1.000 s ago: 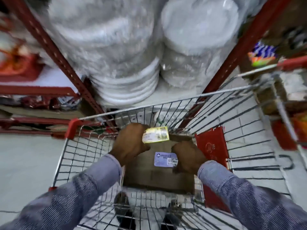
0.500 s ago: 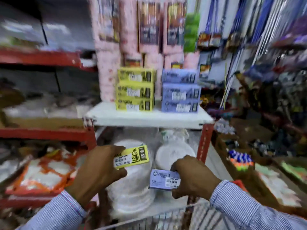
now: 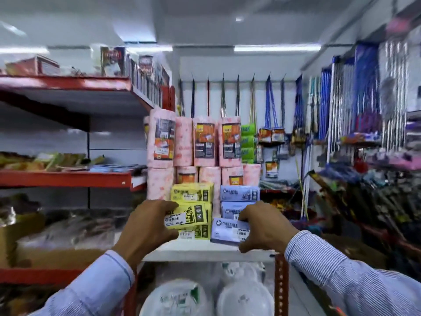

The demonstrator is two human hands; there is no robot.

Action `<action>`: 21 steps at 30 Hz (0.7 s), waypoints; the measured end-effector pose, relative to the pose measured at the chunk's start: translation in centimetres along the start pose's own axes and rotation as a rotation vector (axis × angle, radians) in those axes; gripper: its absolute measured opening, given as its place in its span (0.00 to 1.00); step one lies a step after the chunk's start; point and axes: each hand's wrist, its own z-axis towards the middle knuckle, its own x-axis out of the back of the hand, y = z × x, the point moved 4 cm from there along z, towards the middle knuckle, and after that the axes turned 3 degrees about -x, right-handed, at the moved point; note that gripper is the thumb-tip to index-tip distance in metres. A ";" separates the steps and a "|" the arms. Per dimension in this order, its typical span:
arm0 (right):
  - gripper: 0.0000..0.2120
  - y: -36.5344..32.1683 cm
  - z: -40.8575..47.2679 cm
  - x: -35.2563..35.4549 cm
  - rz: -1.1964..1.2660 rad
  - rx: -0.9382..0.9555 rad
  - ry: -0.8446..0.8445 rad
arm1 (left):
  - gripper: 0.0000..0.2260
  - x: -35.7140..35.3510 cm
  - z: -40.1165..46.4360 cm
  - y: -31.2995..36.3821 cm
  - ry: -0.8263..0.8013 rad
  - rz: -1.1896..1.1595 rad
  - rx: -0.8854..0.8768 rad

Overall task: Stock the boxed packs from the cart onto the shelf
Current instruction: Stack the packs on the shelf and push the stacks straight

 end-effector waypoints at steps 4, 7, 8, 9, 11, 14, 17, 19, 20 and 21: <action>0.20 2.2 2.5 0.9 -0.028 -0.099 0.073 | 0.22 -0.3 2.7 -0.2 0.041 -0.020 -0.041; 0.18 3.5 4.4 1.1 -0.052 -0.141 0.136 | 0.24 -1.5 5.3 -0.8 0.072 -0.001 -0.077; 0.18 3.9 5.2 1.1 -0.063 -0.148 0.158 | 0.25 -2.0 6.2 -1.1 0.078 0.001 -0.089; 0.17 4.2 5.7 0.9 -0.082 -0.152 0.165 | 0.25 -2.5 6.8 -1.3 0.074 -0.001 -0.095; 0.16 4.5 6.8 0.4 -0.097 -0.157 0.163 | 0.25 -3.6 7.9 -1.6 0.058 0.004 -0.109; 0.15 5.0 8.2 -0.7 -0.095 -0.162 0.148 | 0.24 -5.4 9.2 -2.1 0.045 0.020 -0.127; 0.15 5.3 8.8 -1.8 -0.120 -0.141 0.155 | 0.23 -6.8 9.9 -2.8 0.031 -0.004 -0.133; 0.14 5.6 9.1 -2.3 -0.120 -0.138 0.154 | 0.23 -7.6 10.1 -3.2 0.024 -0.025 -0.138; 0.14 5.7 9.1 -2.5 -0.112 -0.140 0.158 | 0.24 -7.9 10.2 -3.4 0.022 -0.036 -0.140; 0.14 5.9 9.2 -2.6 -0.103 -0.145 0.162 | 0.24 -8.1 10.3 -3.5 0.020 -0.052 -0.138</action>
